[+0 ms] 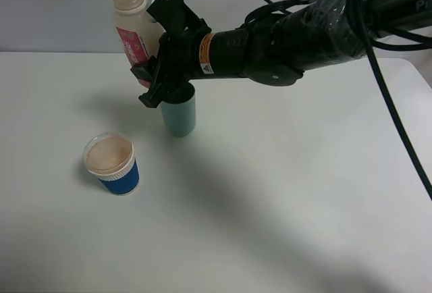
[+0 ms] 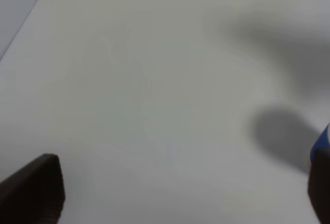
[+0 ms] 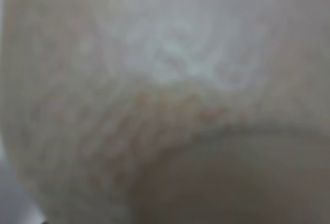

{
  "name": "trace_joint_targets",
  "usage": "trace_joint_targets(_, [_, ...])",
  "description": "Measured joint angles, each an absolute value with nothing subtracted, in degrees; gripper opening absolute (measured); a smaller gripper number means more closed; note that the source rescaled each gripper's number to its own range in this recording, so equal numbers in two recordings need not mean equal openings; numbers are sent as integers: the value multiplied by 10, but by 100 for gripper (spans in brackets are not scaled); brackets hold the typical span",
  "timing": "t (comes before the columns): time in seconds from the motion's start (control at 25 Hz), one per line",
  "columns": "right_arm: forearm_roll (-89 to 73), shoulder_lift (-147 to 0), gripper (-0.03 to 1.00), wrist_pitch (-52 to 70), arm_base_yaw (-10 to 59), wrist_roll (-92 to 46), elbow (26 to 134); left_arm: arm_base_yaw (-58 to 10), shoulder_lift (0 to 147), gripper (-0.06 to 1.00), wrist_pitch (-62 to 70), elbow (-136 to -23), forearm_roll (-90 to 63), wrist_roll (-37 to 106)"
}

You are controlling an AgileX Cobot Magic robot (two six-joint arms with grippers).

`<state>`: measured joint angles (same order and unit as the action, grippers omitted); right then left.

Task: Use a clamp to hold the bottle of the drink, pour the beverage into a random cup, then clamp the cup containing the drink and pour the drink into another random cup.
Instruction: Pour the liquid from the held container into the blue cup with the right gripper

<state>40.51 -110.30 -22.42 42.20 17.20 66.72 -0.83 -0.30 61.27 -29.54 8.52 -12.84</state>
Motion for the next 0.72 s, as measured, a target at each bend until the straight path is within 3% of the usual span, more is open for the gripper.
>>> trace_joint_targets(0.72, [507, -1157, 1, -255, 428, 222, 724, -8, -3, 88, 613, -295, 85, -128])
